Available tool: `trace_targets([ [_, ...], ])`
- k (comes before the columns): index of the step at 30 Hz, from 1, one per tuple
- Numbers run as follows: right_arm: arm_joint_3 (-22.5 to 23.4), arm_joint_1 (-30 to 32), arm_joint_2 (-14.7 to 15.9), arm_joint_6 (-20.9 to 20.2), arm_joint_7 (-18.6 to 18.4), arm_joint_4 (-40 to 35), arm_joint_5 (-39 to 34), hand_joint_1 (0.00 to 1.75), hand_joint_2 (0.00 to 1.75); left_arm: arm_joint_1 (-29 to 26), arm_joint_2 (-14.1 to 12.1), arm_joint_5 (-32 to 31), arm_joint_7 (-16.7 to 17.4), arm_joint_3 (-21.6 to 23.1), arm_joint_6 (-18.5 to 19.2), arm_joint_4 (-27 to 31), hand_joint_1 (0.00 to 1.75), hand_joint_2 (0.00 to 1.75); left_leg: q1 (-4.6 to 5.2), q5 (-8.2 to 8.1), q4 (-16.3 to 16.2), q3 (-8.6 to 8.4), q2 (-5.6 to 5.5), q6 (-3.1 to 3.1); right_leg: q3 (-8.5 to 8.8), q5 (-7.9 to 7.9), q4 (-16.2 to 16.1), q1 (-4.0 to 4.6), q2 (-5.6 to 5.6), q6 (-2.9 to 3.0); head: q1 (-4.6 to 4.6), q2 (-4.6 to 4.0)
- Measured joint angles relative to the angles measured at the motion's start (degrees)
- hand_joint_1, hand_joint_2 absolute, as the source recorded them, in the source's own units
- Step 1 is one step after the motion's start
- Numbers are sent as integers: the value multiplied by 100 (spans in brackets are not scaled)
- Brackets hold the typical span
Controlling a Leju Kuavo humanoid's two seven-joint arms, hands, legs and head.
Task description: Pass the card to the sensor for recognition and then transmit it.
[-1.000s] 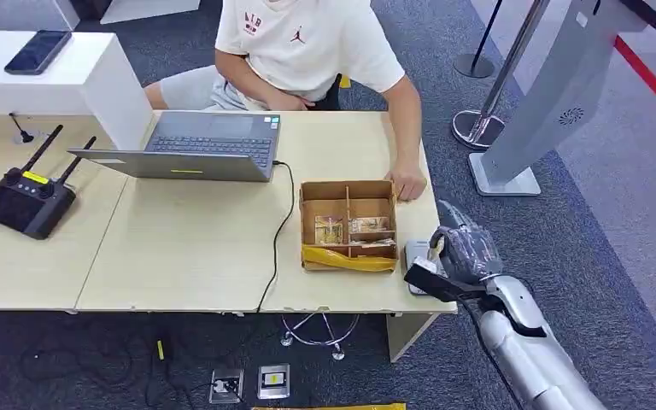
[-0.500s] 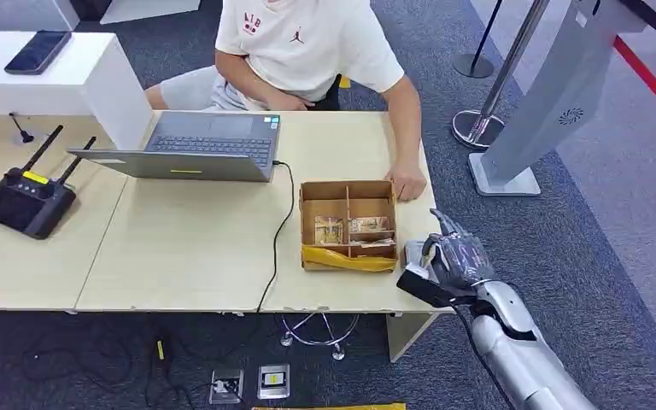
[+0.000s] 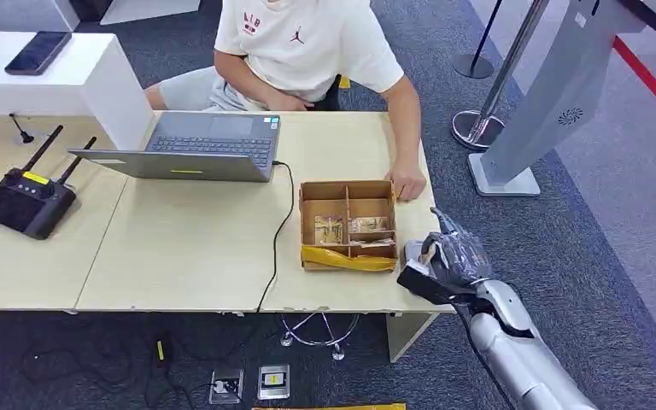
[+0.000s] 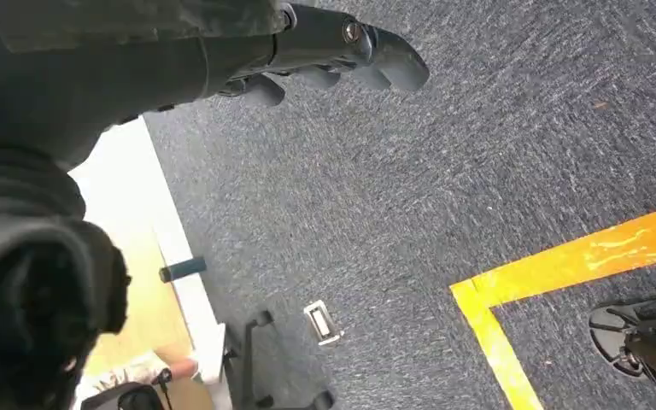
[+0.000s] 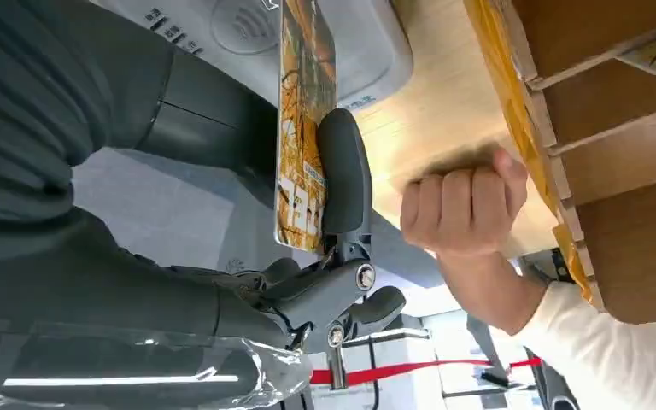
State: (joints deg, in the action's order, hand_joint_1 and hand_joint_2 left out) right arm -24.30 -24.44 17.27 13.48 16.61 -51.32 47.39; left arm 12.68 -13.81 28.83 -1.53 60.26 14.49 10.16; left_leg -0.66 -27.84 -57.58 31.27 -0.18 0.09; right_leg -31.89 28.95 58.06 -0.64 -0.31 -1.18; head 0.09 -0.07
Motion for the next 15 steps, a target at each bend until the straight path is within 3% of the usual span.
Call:
trace_targets([
  [11, 15, -526, -26, 105, -61, -50, -26, 175, 175, 1, 4, -103, 0, 2, 0, 0, 0, 0, 0, 1, -1, 3, 1, -1, -2, -1, 1, 0, -1, 0, 2, 0],
  [15, 15, -1016, -44, 85, -39, -103, 105, 175, 175, 56, 7, -212, 0, 2, 0, 0, 0, 0, 0, 3, -1, 4, 2, -3, -6, -6, 3, 0, 3, 3, 0, 0],
])
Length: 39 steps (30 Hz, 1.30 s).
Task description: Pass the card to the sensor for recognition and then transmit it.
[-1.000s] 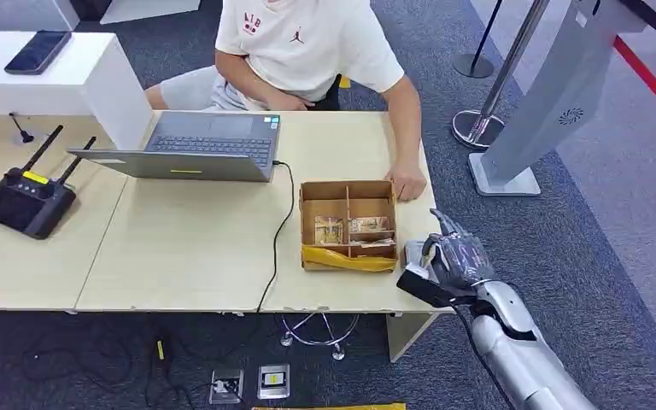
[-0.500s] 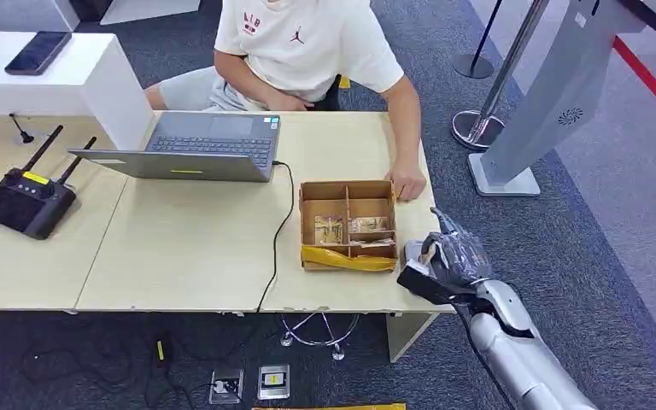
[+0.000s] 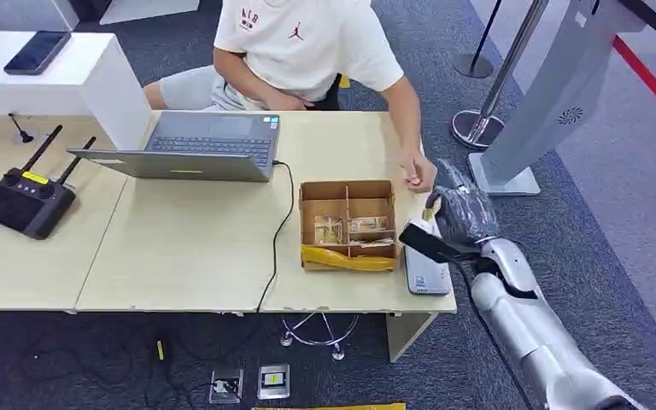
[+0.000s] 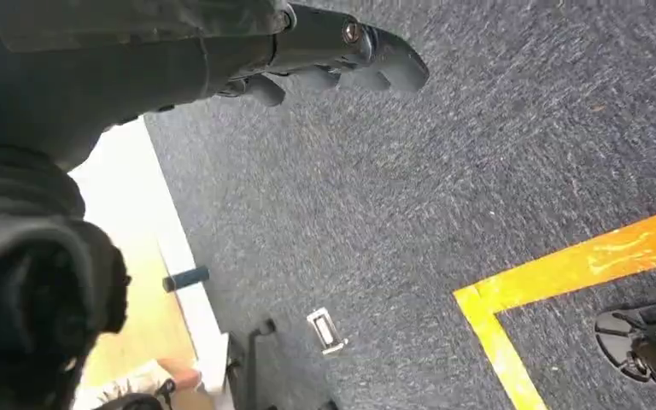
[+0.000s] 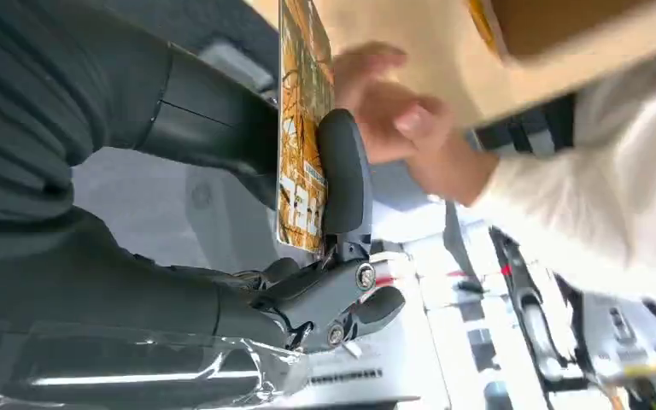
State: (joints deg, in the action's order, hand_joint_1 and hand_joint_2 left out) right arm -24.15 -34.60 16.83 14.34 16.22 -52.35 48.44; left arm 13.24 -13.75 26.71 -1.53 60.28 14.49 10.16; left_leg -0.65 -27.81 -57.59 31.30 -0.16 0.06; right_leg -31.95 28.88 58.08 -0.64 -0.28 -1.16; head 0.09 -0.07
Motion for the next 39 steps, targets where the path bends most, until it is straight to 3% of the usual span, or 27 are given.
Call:
trace_targets([
  [11, -17, -1048, -402, -146, 168, -37, 142, 175, 175, 98, 11, -170, 0, 2, 0, 0, 0, 0, -1, 5, 0, 0, -1, -3, 0, -1, 5, 1, -3, 0, 0, 0],
  [23, -138, -1323, -708, -234, 120, 151, 218, 169, 175, 218, -9, -356, 0, 103, 0, 0, 0, 0, -1, 5, 0, 0, -1, -3, 0, -1, 5, 1, -3, 0, 2, 0],
  [24, -160, -1349, -719, -214, 120, 208, 216, 157, 175, 222, -11, -356, 0, 105, 0, 0, 0, 0, -1, 5, 0, 0, -2, -3, 0, -1, 5, 1, -3, 0, -2, 0],
  [25, -168, -1363, -730, -186, 120, 273, 216, 12, 175, 224, -15, -354, 2, 107, 0, 0, 0, 0, -1, 5, 0, 0, -2, -3, 0, -1, 5, 1, -3, 0, 2, 0],
  [26, -173, -1366, -737, -170, 120, 315, 218, 0, 175, 224, -18, -352, 2, 111, 0, 0, 0, 0, -1, 5, 0, 0, -2, -3, 0, -1, 5, 1, -3, 0, 2, 0],
  [39, -256, -1360, -813, 98, 44, 785, 146, 0, 175, 217, -44, -271, 44, 138, 0, 0, 0, 0, -1, 5, 0, 0, -1, -3, -2, -1, 5, 2, -2, 0, 0, 0],
])
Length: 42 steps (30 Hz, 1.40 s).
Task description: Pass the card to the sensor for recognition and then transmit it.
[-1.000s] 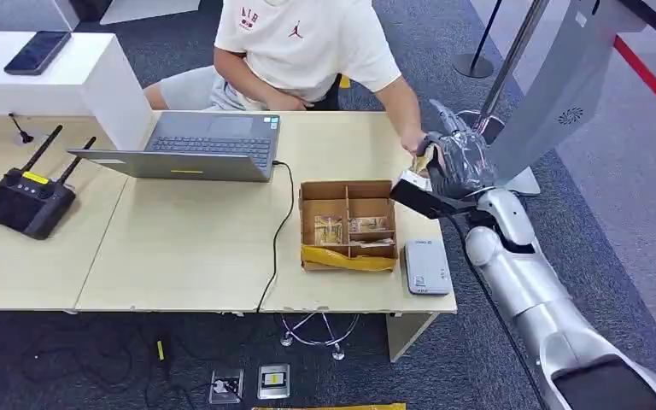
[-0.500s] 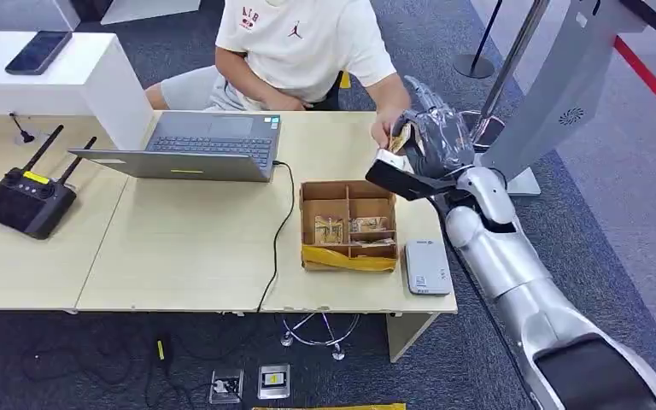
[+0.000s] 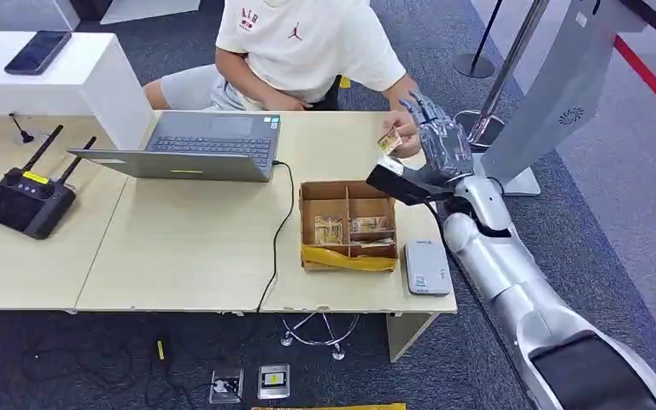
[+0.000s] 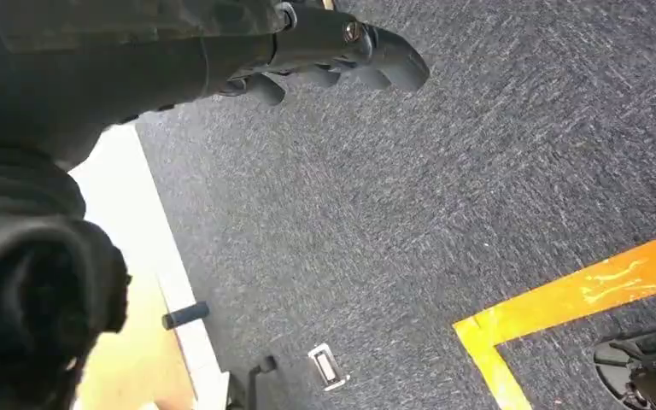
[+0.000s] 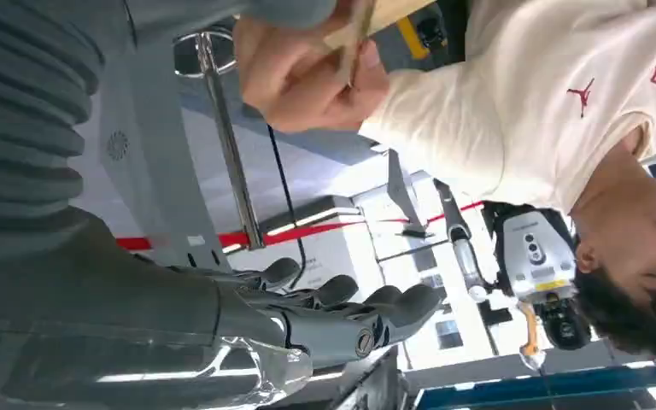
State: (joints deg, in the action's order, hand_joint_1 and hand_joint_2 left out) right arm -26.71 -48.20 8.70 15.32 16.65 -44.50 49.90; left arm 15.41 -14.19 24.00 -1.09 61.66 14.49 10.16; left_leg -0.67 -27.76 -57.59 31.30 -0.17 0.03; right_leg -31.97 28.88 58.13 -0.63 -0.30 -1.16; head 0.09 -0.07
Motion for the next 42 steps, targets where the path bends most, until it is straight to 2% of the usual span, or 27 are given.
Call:
trace_targets([
  [6, 141, 215, 139, -485, -214, -183, -655, 0, 175, -74, -13, 122, 2, 0, 0, 0, 0, 0, 0, 0, -1, -3, 0, 0, 0, 0, -2, 1, -1, 0, 2, 0],
  [11, 396, 558, 492, -835, -345, -555, -1104, 0, 175, -164, -26, 179, 2, 0, 0, 0, 0, 0, 1, -1, -2, -2, 0, 0, 1, 0, -6, -1, 1, 0, 2, 0],
  [15, 618, 979, 752, -876, -369, -750, -1322, 0, 175, -188, -28, 218, 15, 0, 0, 0, 0, 0, 1, -2, -2, -2, -1, 1, 1, 0, -7, -1, 0, 0, 2, 0],
  [26, 929, 1829, 1200, -723, -183, -639, -1076, 0, 175, -249, -28, 297, 26, -4, 0, 0, 0, 0, -1, -3, -1, -1, 0, 0, 0, 0, -7, 1, 1, 0, 0, 0],
  [34, 960, 2103, 1438, -1138, -188, -608, -551, 0, 175, -272, -33, 339, 28, -7, 0, 0, 0, 0, 0, -3, -1, -1, 0, 0, 1, 0, -7, 0, 0, 0, 0, 0],
  [42, 885, 2410, 1495, -1399, -326, -1101, -371, 0, 175, -270, -39, 302, 57, -7, 0, 0, 0, 0, -1, -3, 0, -1, 1, 0, 1, 0, -6, 1, 1, 0, -2, 0],
])
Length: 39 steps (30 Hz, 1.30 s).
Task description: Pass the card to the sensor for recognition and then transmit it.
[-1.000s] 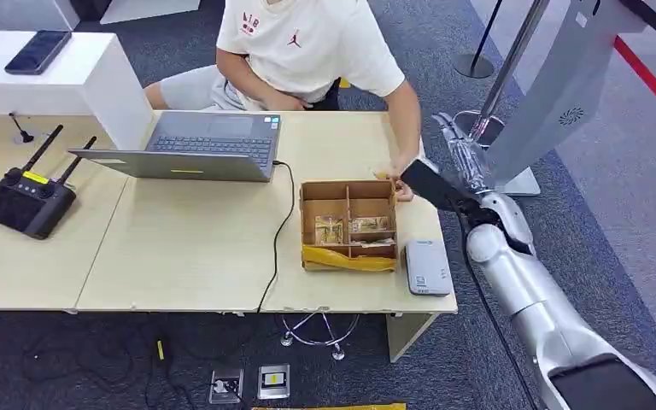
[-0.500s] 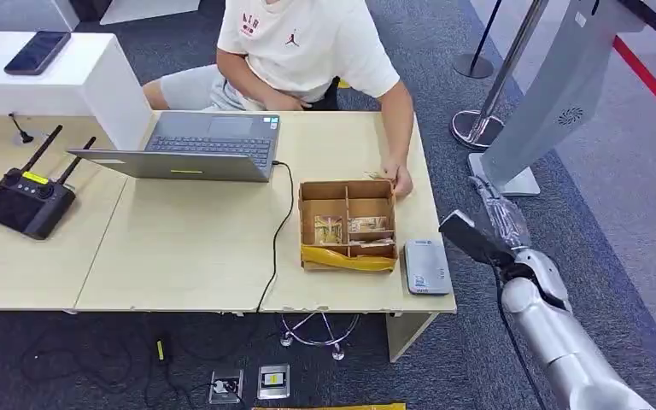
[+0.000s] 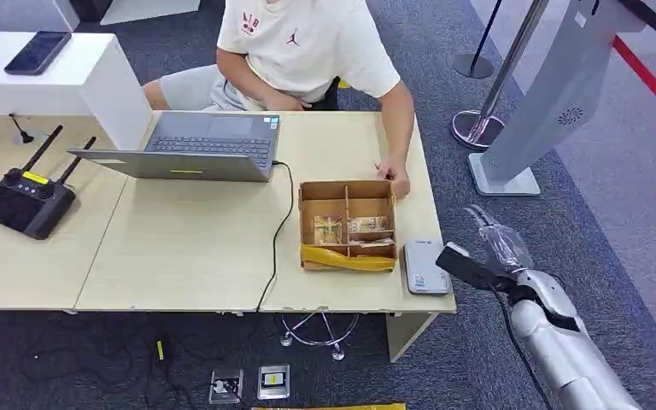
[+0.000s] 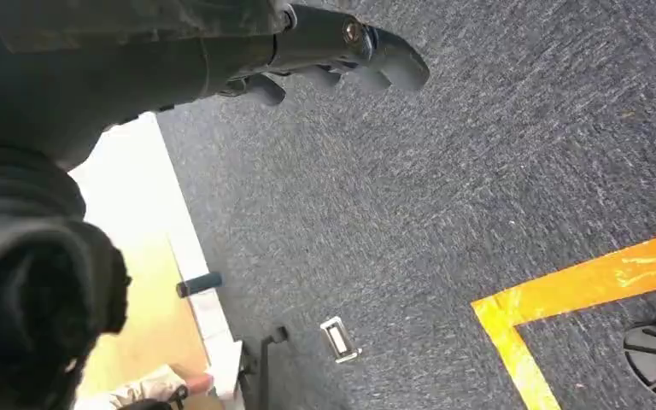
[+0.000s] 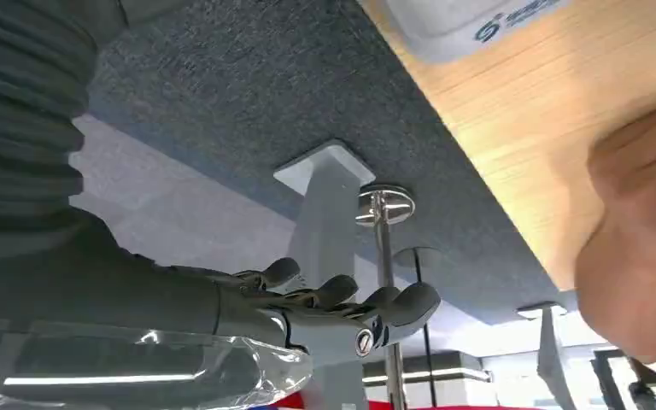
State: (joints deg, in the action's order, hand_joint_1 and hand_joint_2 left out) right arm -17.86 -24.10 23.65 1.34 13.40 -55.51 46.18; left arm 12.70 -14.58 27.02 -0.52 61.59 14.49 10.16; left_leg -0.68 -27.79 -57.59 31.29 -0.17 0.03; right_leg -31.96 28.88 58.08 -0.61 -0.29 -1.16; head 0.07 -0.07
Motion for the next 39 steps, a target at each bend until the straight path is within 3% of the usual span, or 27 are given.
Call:
trace_targets([
  [19, -286, 377, -260, -162, 2, -1633, 28, 0, 175, 41, 28, -133, 0, 4, 0, 0, 0, 0, 0, 1, 1, 0, 0, -1, 0, 0, 1, 0, 1, 0, 0, 0],
  [30, -536, 265, -579, -114, 35, -1705, 420, 0, 175, 148, 57, -264, 4, 4, 0, 0, 0, 0, 0, 1, 1, 1, 0, -1, 2, 0, 3, 0, 0, 0, 4, 0],
  [39, -824, -57, -951, 21, 42, -1308, 704, 0, 175, 193, 90, -308, 65, 4, 0, 0, 0, 0, -1, 2, 1, 1, -1, -2, 1, 0, 4, 0, -2, 0, 4, 0],
])
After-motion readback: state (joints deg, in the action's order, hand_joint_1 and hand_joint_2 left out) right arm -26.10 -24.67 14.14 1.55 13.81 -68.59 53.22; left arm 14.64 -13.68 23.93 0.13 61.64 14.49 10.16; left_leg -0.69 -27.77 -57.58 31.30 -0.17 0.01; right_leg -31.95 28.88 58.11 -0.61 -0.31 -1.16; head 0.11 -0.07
